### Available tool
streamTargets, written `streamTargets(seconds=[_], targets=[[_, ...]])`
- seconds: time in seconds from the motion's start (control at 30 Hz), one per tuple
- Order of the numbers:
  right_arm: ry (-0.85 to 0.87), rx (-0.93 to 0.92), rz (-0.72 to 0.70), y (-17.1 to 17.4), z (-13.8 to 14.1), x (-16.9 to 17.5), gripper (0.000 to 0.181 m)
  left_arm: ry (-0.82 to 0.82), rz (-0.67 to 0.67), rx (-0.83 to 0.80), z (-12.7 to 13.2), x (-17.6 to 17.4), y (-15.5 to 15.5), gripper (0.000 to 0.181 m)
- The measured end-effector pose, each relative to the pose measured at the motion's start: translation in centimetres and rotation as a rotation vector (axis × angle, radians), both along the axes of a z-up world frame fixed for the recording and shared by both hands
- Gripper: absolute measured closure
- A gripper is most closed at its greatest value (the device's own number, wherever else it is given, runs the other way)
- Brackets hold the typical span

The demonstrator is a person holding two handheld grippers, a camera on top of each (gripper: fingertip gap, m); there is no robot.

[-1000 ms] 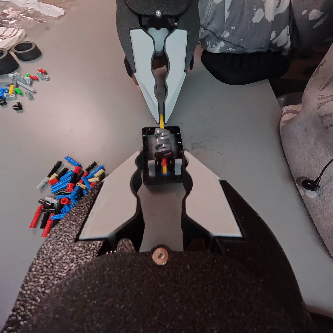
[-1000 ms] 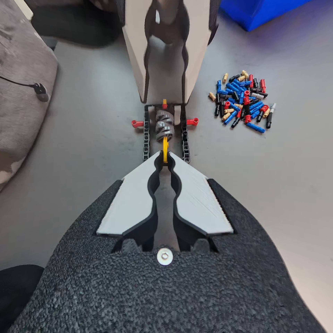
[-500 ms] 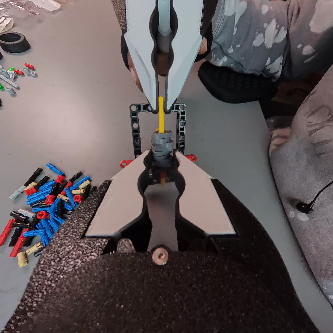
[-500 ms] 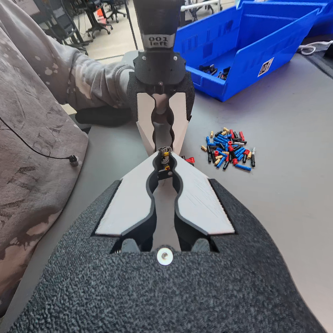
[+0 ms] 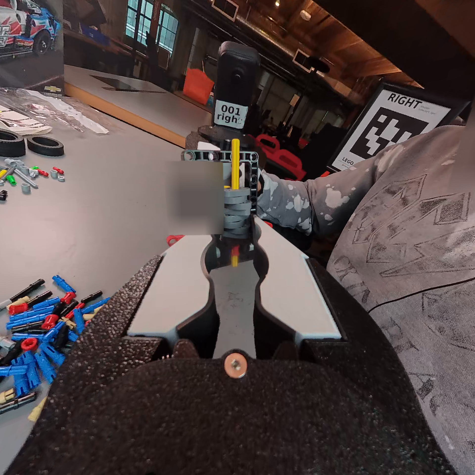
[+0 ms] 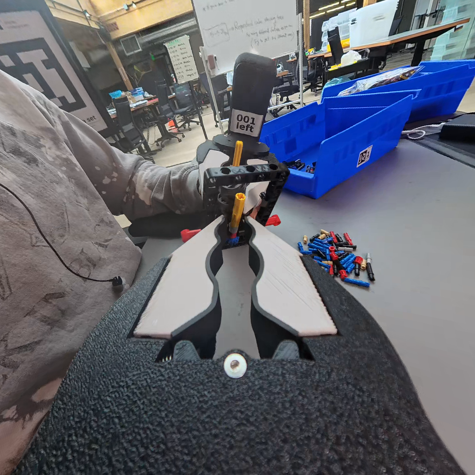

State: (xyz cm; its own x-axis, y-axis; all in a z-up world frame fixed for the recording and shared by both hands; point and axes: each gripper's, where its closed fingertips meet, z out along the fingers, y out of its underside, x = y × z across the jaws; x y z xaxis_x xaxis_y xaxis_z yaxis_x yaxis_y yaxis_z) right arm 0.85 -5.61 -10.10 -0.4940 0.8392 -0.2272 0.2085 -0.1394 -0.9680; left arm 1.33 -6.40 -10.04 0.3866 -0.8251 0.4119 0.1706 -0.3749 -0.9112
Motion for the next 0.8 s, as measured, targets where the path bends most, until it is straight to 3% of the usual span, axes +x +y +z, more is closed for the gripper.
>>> streamTargets(seconds=[0.17, 0.33, 0.43, 0.5, 0.63, 0.7, 0.8], targets=[[0.014, -0.107, 0.04, -0.7, 0.0, -0.3, 0.17, 0.0, -0.035, 0.013, 0.1, 0.4, -0.6, 0.159], [0.047, -0.098, 0.019, -0.5, 0.4, -0.4, 0.172, -0.024, -0.027, 0.006, 0.4, 0.3, -0.5, 0.16], [0.057, -0.123, -0.011, 0.1, 0.5, -0.6, 0.175, -0.008, 0.027, 0.009, 0.5, -0.3, 0.0, 0.158], [0.061, -0.121, -0.028, 0.6, 0.6, -0.5, 0.175, 0.004, 0.07, 0.019, 0.6, -1.0, 0.3, 0.147], [0.056, -0.102, -0.025, 0.3, 0.4, -0.6, 0.175, 0.06, 0.104, 0.011, 0.1, -1.7, 0.7, 0.157], [0.06, -0.115, -0.026, 0.3, 0.4, -0.7, 0.176, 0.072, 0.124, 0.003, -0.2, -1.9, 0.9, 0.144], [0.08, -0.132, -0.015, 0.2, 0.8, -0.5, 0.175, 0.059, 0.094, -0.007, -0.3, -1.3, 0.7, 0.102]])
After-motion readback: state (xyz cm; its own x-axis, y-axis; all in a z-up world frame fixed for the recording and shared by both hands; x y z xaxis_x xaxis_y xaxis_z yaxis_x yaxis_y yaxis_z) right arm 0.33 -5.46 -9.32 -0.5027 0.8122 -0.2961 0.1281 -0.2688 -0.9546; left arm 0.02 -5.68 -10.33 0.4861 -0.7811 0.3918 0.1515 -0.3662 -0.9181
